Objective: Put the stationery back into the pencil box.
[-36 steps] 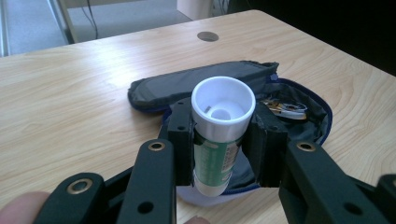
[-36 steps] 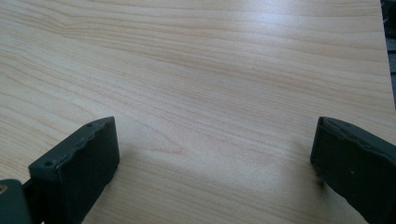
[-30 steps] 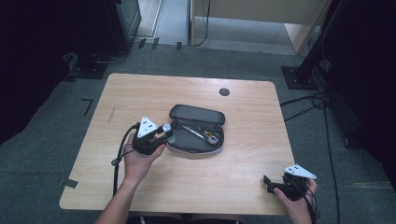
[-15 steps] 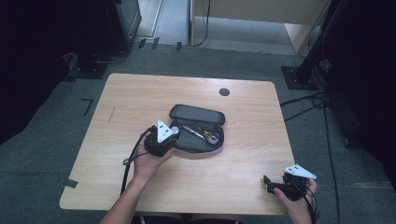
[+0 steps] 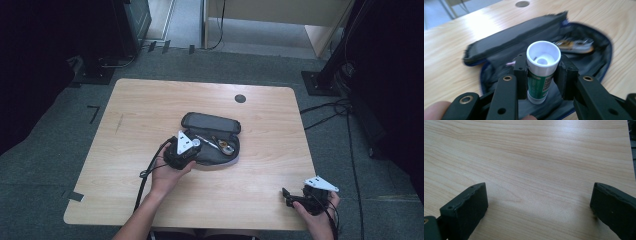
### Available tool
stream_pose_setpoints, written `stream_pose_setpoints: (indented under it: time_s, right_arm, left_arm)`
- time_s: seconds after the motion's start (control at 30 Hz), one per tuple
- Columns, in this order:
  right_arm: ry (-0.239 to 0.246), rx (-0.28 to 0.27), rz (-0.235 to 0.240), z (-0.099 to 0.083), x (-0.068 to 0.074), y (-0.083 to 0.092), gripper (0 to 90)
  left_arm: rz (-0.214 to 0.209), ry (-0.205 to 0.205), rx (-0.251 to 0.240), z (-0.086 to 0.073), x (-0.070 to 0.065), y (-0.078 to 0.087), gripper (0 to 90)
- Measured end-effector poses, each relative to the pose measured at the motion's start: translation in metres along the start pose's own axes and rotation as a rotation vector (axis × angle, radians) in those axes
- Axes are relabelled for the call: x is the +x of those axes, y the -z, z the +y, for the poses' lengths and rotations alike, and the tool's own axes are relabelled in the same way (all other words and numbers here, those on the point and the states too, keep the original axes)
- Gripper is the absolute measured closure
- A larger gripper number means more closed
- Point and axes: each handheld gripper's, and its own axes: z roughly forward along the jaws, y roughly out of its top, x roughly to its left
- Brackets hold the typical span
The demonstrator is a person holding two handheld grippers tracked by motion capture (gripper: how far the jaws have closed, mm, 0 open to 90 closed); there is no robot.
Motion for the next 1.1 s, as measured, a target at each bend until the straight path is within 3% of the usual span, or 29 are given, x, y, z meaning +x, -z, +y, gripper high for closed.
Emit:
stream_pose_setpoints:
  time_s: [0.1,0.2,0.33,0.47,0.6,0.63,0.8,1.1]
  right_arm:
    - [0.0,0.0,0.0,0.0,0.0,0.0,1.0]
    - [-0.002,0.0,-0.001,0.0,0.0,0.0,1.0]
    - [-0.002,0.0,-0.001,0.0,0.0,0.0,1.0]
    - [-0.002,-0.001,-0.001,0.0,0.0,0.0,1.0]
    - [-0.001,0.0,-0.001,0.0,0.0,0.0,1.0]
    - [-0.002,0.0,-0.001,0.0,0.0,0.0,1.0]
    - [-0.001,0.0,-0.001,0.0,0.0,0.0,1.0]
    - [0.0,0.0,-0.001,0.0,0.0,0.0,1.0]
  left_arm:
    - [-0.053,0.037,-0.025,0.002,-0.001,-0.002,66.6]
    - [-0.079,0.053,-0.035,0.003,-0.003,-0.006,66.6]
    - [-0.069,0.083,-0.025,0.0,0.002,-0.009,66.6]
    - [-0.053,0.086,-0.02,-0.004,0.008,-0.007,66.6]
    - [0.043,0.002,-0.006,-0.004,0.006,-0.001,66.8]
    - [0.088,-0.046,0.013,-0.004,0.004,-0.001,66.8]
    - [0.181,-0.18,0.05,-0.003,-0.002,0.0,66.8]
    - [0.128,-0.205,0.029,-0.002,-0.015,-0.008,65.7]
